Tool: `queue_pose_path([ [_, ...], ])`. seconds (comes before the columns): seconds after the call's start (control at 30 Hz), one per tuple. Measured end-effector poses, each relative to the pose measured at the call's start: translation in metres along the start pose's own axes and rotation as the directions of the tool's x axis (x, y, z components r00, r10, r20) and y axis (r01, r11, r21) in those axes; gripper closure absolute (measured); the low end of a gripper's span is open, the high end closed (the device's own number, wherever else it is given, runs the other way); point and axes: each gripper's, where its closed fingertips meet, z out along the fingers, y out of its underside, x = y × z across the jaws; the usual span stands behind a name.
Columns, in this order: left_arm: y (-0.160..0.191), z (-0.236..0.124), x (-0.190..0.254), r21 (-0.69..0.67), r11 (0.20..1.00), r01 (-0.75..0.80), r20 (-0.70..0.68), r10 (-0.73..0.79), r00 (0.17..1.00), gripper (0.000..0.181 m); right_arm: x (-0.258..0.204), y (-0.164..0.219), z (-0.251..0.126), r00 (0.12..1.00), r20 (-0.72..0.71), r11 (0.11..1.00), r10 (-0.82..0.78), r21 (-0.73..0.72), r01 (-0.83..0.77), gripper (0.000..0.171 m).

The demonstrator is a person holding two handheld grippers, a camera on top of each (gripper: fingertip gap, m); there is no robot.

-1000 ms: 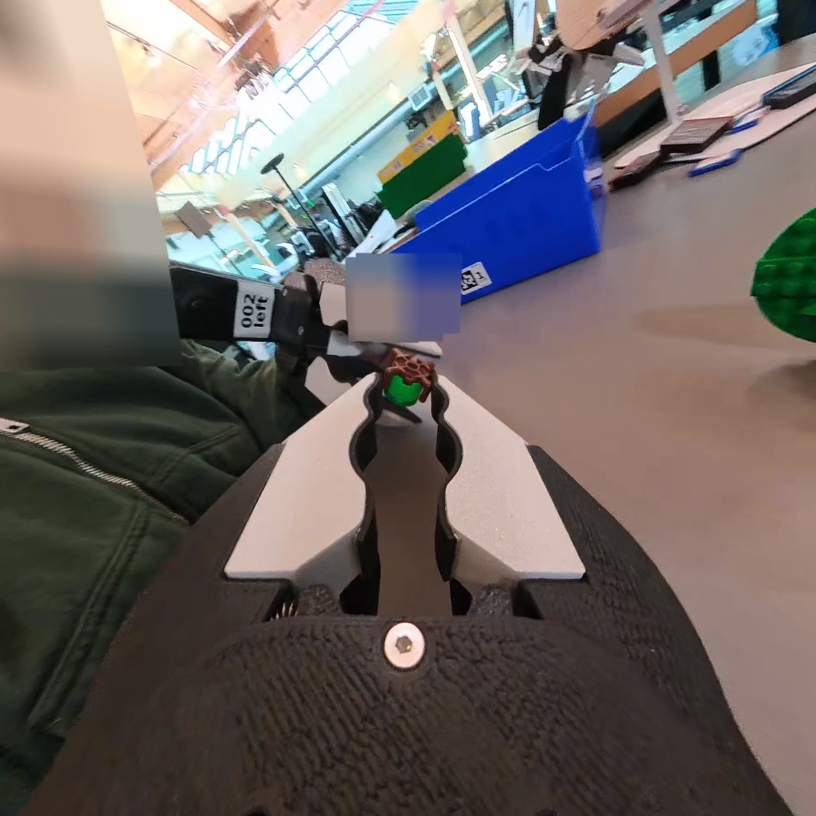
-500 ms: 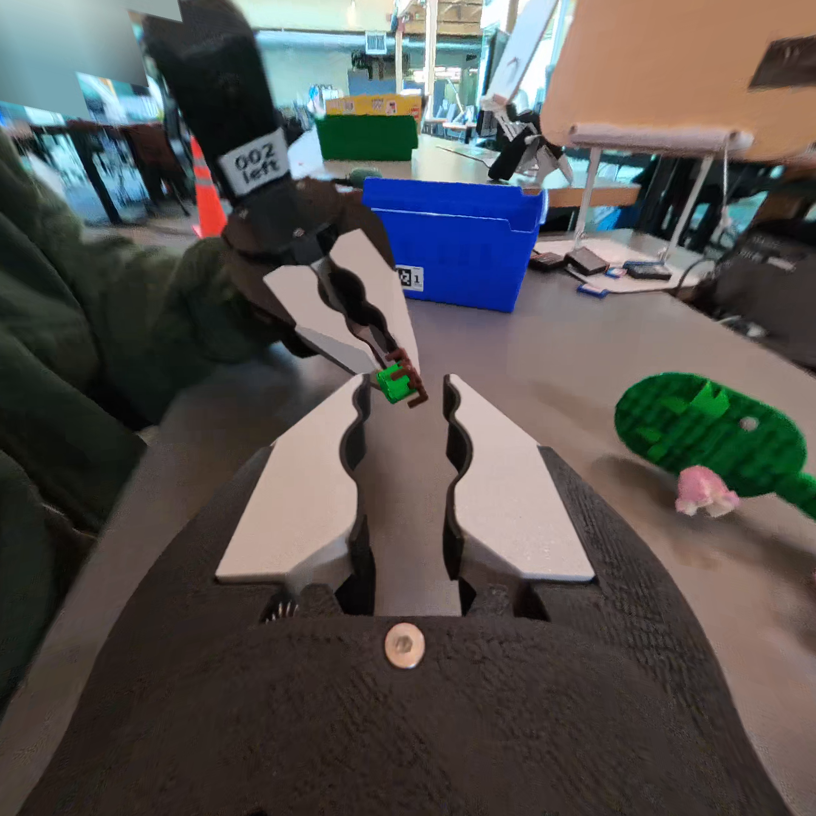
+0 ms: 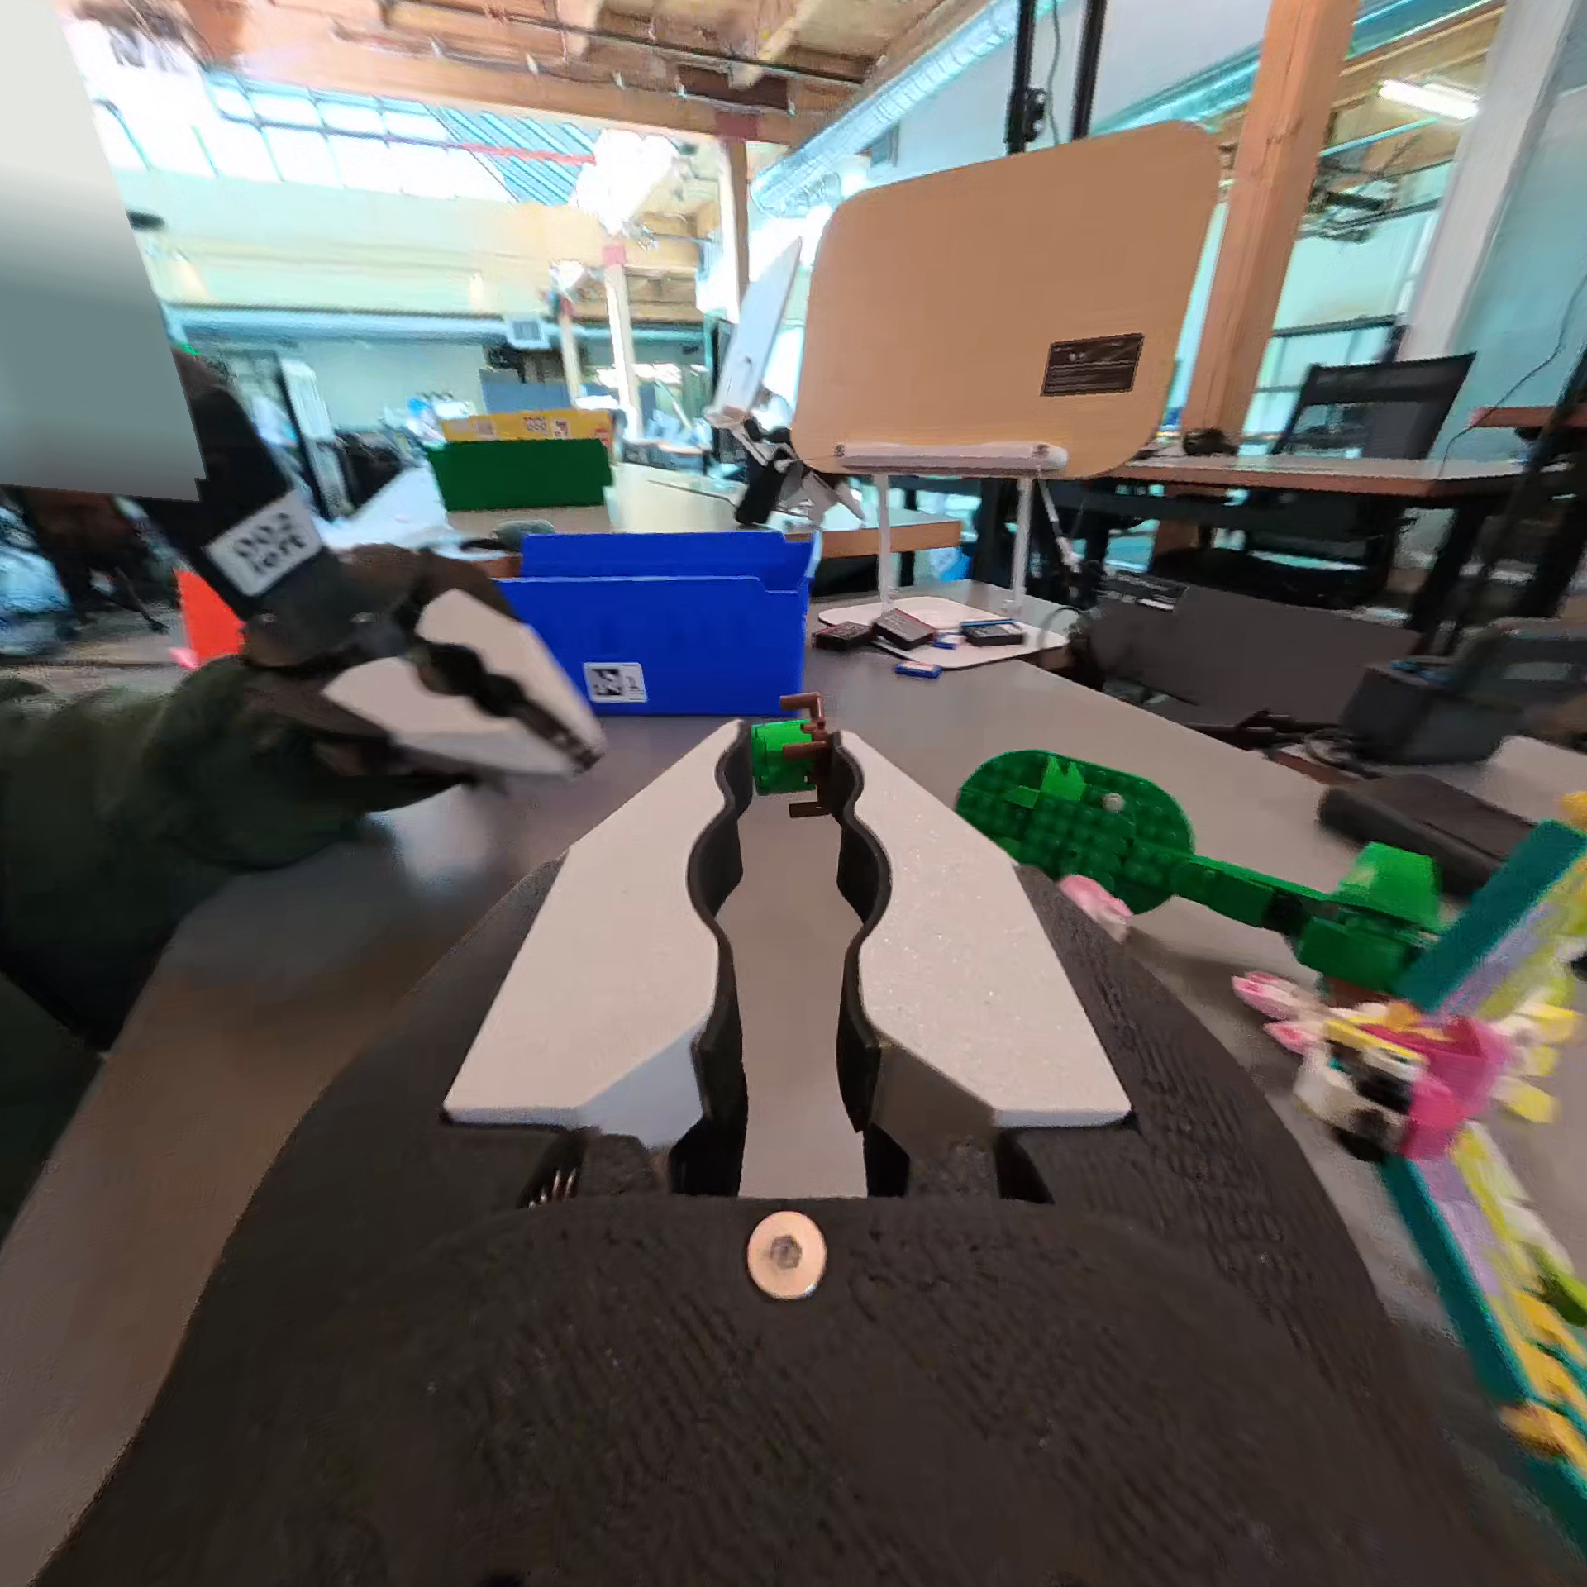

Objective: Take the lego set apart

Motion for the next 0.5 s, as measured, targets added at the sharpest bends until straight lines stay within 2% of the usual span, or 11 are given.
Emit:
queue_pose_path([
  [0.07,0.008,-0.027,-0.055,-0.052,0.997,0.063,0.261,-0.048,0.964,0.176,-0.008,0.000,0.003,0.997,0.049,0.998,0.054,0.019,-0.055,0.156],
  [0.13,0.026,-0.075,-0.119,-0.167,0.975,0.145,0.513,-0.039,0.857,0.175,-0.009,0.002,0.006,0.996,0.060,0.998,0.062,0.011,-0.063,0.156],
  [0.23,0.075,-0.161,-0.193,-0.373,0.853,0.366,0.738,0.034,0.673,0.176,-0.011,0.006,0.013,0.996,0.069,0.998,0.061,-0.014,-0.060,0.156],
  [0.3,0.105,-0.198,-0.217,-0.360,0.756,0.547,0.806,-0.043,0.590,0.173,-0.016,0.009,0.018,0.997,0.069,0.999,0.025,-0.034,-0.023,0.156],
  [0.37,0.123,-0.213,-0.228,-0.315,0.698,0.643,0.826,-0.132,0.548,0.138,-0.020,0.012,0.023,0.997,0.060,0.997,-0.046,-0.058,0.049,0.156],
  [0.4,0.127,-0.218,-0.230,-0.296,0.675,0.676,0.836,-0.159,0.525,0.125,-0.023,0.014,0.025,0.995,0.054,0.994,-0.083,-0.069,0.087,0.156],
  [0.5,0.114,-0.213,-0.224,-0.257,0.689,0.678,0.841,-0.186,0.508,0.091,-0.027,0.018,0.029,0.980,0.022,0.976,-0.196,-0.092,0.197,0.155],
])
